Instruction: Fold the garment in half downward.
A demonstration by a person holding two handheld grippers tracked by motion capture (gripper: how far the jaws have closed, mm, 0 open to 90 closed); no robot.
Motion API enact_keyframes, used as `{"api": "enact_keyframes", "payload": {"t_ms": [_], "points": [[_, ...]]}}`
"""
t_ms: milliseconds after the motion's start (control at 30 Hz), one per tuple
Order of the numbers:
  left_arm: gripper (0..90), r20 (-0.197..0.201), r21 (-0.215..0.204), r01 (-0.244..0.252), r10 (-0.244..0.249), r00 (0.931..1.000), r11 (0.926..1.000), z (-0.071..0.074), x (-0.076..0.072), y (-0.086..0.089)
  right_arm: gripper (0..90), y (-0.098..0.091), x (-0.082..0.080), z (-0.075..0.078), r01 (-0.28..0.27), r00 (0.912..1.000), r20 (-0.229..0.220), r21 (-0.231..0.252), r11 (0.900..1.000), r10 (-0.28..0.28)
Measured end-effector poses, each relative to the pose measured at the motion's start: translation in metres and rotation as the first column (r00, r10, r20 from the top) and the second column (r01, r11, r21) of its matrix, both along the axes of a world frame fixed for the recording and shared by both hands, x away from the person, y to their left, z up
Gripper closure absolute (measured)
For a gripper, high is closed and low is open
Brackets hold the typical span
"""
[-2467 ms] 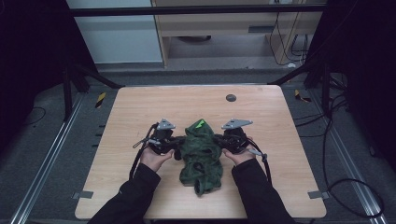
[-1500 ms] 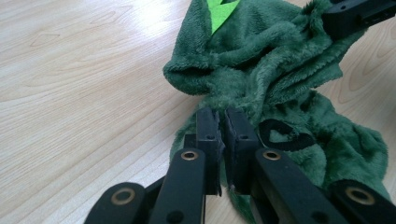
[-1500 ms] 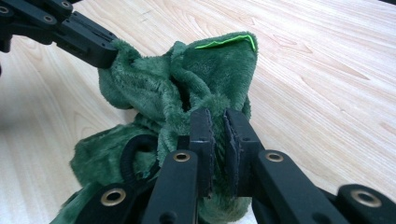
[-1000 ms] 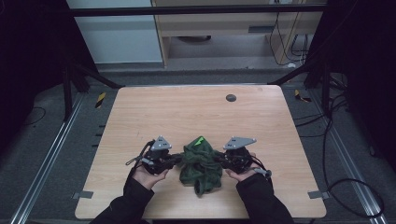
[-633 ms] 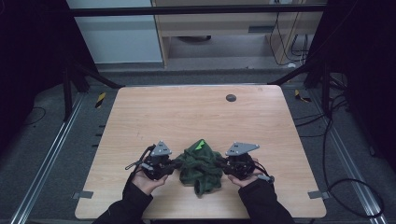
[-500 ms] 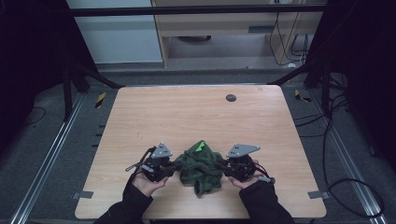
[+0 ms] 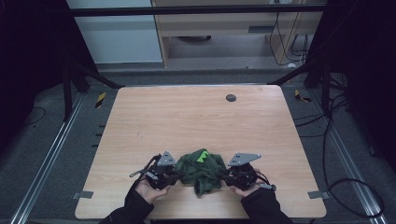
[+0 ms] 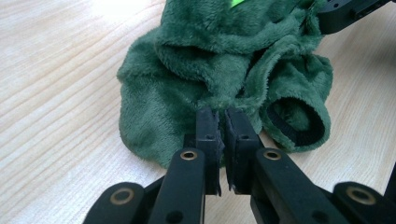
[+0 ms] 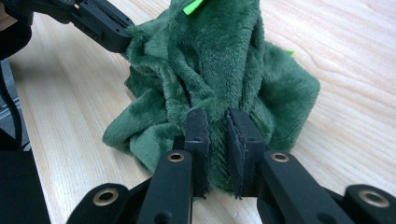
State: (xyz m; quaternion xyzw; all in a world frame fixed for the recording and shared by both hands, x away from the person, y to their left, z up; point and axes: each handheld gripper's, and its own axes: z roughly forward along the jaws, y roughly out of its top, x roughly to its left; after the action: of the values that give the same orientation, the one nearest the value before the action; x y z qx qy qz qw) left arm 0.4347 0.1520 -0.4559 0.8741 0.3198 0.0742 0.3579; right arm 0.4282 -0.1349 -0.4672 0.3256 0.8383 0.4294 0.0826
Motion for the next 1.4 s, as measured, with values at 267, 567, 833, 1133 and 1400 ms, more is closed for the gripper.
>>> {"api": "enact_keyframes", "payload": {"t_ms": [267, 567, 833, 1133, 1400], "points": [[84.9, -0.021, 0.029, 0.001, -0.001, 0.9998, 0.9996, -0.007, -0.003, -0.003, 78.1, 0.002, -0.004, -0.008, 0.001, 0.9995, -0.033, 0.0, 1.0, -0.001], [80.6, -0.026, 0.043, -0.019, 0.02, 0.9995, 0.9989, -0.008, -0.003, -0.005, 73.4, 0.003, -0.002, -0.012, 0.007, 0.9987, -0.049, -0.004, 1.0, -0.008], [67.1, 0.003, -0.002, -0.051, 0.051, 0.9987, 0.9987, 0.012, -0.003, 0.005, 66.6, -0.001, -0.002, -0.001, 0.026, 0.9991, -0.033, 0.023, 0.9994, -0.025], [69.3, 0.023, -0.032, -0.108, 0.109, 0.9938, 0.9936, 0.023, 0.006, 0.015, 68.6, -0.012, 0.003, 0.016, 0.072, 0.9974, 0.007, 0.058, 0.9957, -0.072], [80.6, 0.045, -0.039, -0.156, 0.157, 0.9865, 0.987, 0.025, 0.021, 0.013, 79.3, -0.015, 0.02, 0.021, 0.116, 0.9932, 0.005, 0.059, 0.9915, -0.116]]}}
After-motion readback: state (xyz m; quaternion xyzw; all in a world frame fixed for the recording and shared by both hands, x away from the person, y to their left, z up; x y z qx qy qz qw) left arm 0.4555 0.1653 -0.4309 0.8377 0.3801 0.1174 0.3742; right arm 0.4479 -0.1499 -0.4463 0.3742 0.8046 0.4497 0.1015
